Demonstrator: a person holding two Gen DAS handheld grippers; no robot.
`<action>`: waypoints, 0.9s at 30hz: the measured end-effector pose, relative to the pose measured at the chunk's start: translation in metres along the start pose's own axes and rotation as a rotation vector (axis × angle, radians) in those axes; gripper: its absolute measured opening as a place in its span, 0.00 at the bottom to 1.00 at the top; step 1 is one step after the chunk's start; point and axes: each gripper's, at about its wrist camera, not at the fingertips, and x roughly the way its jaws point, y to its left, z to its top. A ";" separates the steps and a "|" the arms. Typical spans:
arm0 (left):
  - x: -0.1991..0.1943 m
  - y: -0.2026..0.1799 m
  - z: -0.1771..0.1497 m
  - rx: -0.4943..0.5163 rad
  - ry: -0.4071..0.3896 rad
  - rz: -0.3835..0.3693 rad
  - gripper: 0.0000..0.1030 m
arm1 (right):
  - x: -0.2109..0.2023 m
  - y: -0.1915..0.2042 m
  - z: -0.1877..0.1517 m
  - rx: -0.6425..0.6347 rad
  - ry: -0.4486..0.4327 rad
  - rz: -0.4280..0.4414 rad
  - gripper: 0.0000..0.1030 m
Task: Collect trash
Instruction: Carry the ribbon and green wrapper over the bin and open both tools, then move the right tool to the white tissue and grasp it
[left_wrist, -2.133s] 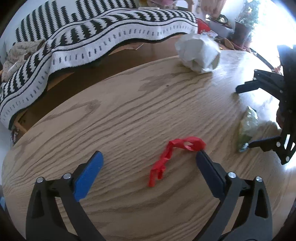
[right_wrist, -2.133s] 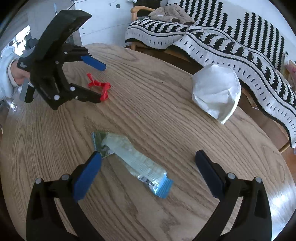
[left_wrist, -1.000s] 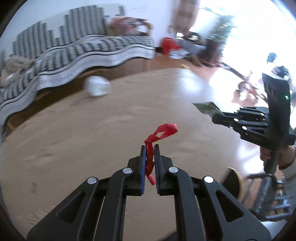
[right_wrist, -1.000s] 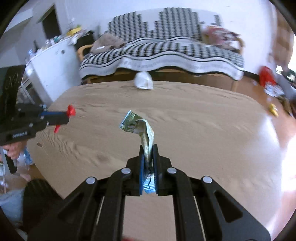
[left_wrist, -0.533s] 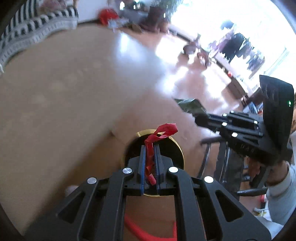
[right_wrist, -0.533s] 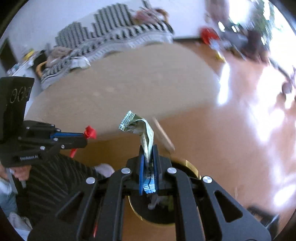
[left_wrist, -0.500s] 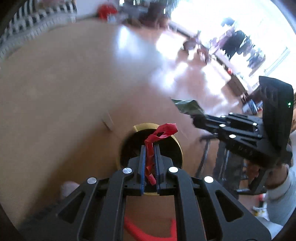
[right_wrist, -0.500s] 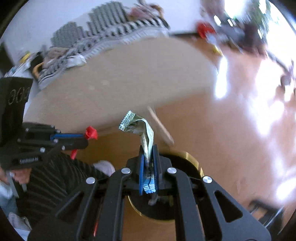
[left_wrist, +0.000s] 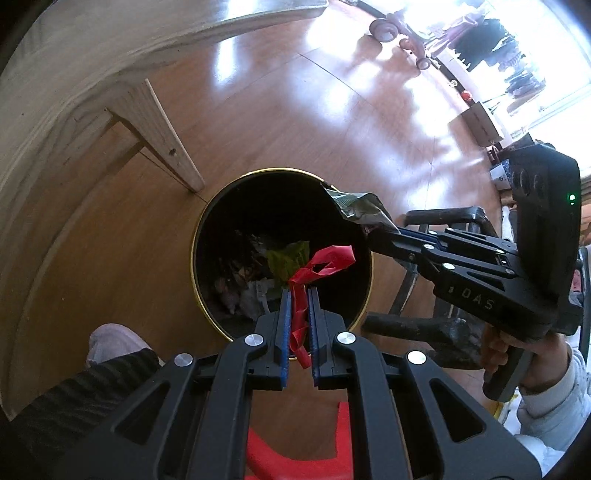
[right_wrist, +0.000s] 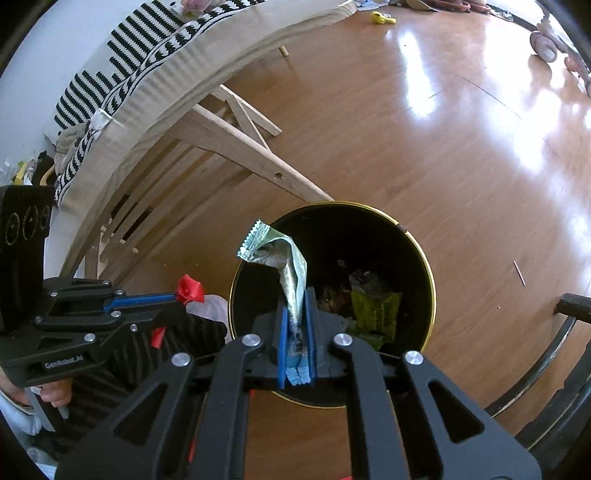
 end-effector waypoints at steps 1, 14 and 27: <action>-0.001 0.001 0.001 0.001 0.001 -0.005 0.07 | 0.001 0.001 0.000 0.002 0.001 -0.001 0.09; -0.013 -0.006 0.002 0.057 -0.030 0.019 0.94 | -0.035 -0.013 0.021 0.121 -0.105 -0.059 0.93; -0.205 0.130 -0.005 -0.214 -0.408 0.297 0.94 | -0.025 0.086 0.105 -0.035 -0.289 -0.063 0.93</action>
